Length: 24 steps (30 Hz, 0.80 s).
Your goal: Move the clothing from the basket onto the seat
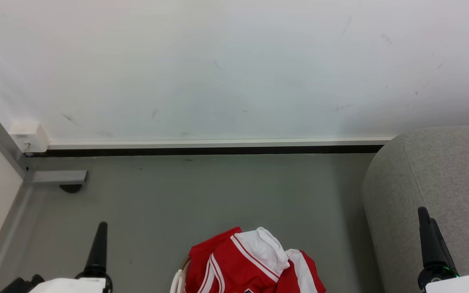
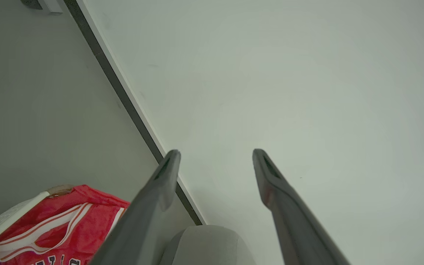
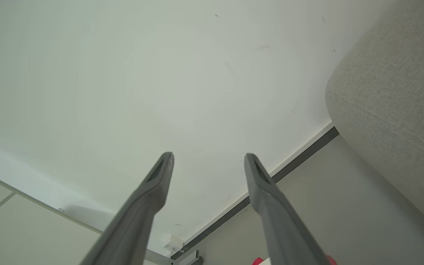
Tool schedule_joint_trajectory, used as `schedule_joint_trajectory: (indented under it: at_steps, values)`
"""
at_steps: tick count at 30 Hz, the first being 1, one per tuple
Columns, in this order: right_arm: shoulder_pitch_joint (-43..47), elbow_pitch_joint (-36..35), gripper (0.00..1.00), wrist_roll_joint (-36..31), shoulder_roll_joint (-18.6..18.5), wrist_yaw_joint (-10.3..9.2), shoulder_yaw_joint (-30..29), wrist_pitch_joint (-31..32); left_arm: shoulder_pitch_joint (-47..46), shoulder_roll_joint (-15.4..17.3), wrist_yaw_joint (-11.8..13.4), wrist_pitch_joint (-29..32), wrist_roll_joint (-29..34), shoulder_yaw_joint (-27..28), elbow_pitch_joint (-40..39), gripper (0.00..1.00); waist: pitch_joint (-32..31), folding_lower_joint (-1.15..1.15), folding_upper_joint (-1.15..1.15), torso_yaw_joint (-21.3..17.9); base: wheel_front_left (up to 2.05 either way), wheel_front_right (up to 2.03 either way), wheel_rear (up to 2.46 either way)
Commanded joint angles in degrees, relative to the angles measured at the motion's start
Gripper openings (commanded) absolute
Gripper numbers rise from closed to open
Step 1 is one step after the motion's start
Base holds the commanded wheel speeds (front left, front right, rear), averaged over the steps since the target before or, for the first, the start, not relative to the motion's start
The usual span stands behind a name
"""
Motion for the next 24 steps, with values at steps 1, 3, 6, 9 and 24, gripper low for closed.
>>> schedule_joint_trajectory:
  at_steps: [1, 3, 6, 9, 24]
  values:
    - [-0.37, -0.44, 1.00, -3.14, -0.22, -0.03, -0.81, -0.37, -0.22, 0.41, 0.04, -0.55, 2.31, -0.02, -1.03, 1.00, 0.01, 0.00, 0.00, -0.01, 0.00, 0.00, 0.00]
    - [-0.40, -0.11, 1.00, -6.00, 0.16, -0.03, -1.08, -0.41, -0.06, 0.42, 0.15, -1.01, 4.43, -0.04, -1.39, 1.00, 0.01, 0.00, 0.00, -0.01, 0.00, 0.00, 0.00]
    - [-0.52, 0.37, 1.00, -9.89, 0.75, -0.03, -1.47, -0.47, 0.25, 0.43, 0.32, -1.67, 7.35, -0.14, -1.83, 1.00, -0.01, 0.00, 0.00, -0.03, 0.00, 0.00, 0.00]
    - [-0.64, 0.82, 1.00, -13.53, 1.28, -0.03, -1.89, -0.52, 0.58, 0.45, 0.38, -2.29, 10.28, -0.29, -2.11, 1.00, -0.02, 0.00, 0.00, -0.04, 0.00, 0.00, 0.00]
    - [-0.90, 2.23, 1.00, -29.23, 3.67, -0.05, -3.86, -0.69, 1.93, 0.53, 0.15, -5.21, 22.53, -0.98, -2.57, 1.00, 0.06, 0.00, 0.00, -0.08, 0.00, 0.00, 0.00]
